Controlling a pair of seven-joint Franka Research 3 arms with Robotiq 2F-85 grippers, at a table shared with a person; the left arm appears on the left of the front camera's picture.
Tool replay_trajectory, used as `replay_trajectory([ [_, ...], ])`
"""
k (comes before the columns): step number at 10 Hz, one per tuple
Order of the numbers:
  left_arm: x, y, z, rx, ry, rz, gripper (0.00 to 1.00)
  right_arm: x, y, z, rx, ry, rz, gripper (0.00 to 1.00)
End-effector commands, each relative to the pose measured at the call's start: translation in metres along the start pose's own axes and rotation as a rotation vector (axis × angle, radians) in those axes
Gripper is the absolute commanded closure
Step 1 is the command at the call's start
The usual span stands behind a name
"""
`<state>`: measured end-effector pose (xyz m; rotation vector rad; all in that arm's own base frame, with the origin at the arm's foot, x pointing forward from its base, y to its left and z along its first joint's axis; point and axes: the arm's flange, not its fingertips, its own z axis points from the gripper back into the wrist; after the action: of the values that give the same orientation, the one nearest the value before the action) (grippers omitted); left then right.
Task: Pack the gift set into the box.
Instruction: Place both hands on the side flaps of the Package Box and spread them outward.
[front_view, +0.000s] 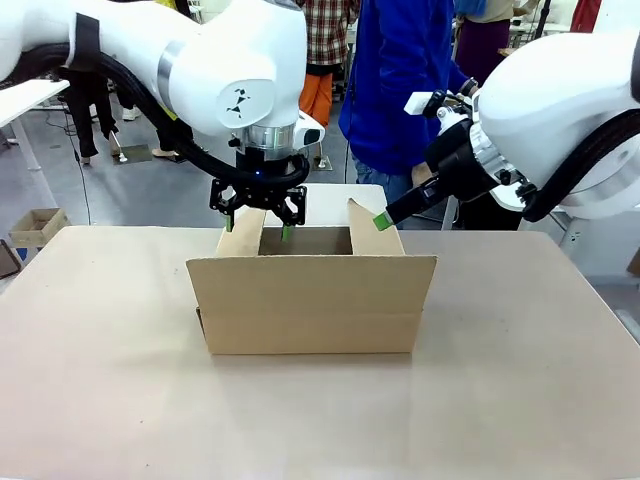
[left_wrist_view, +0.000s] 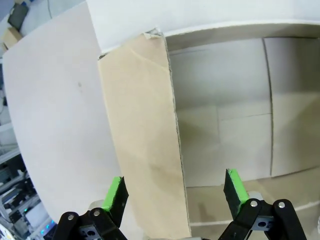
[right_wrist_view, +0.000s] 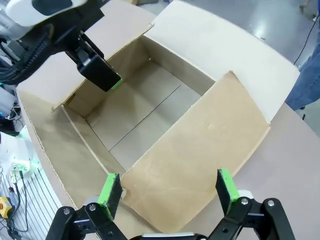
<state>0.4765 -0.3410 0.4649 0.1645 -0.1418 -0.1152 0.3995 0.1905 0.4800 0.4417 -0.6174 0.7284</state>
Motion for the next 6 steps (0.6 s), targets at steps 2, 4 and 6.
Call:
replay_trajectory([
  [2,0.010,-0.013,-0.009,0.078,0.002,0.040,0.00,0.000,0.000,0.003,-0.009,0.004,-0.008,0.00],
  [4,0.013,-0.016,-0.016,0.112,-0.001,0.060,0.00,0.000,0.000,0.003,-0.009,0.004,-0.008,0.00],
  [6,0.016,-0.016,-0.025,0.153,0.009,0.076,0.00,0.000,0.000,0.003,-0.009,0.004,-0.008,0.00],
])
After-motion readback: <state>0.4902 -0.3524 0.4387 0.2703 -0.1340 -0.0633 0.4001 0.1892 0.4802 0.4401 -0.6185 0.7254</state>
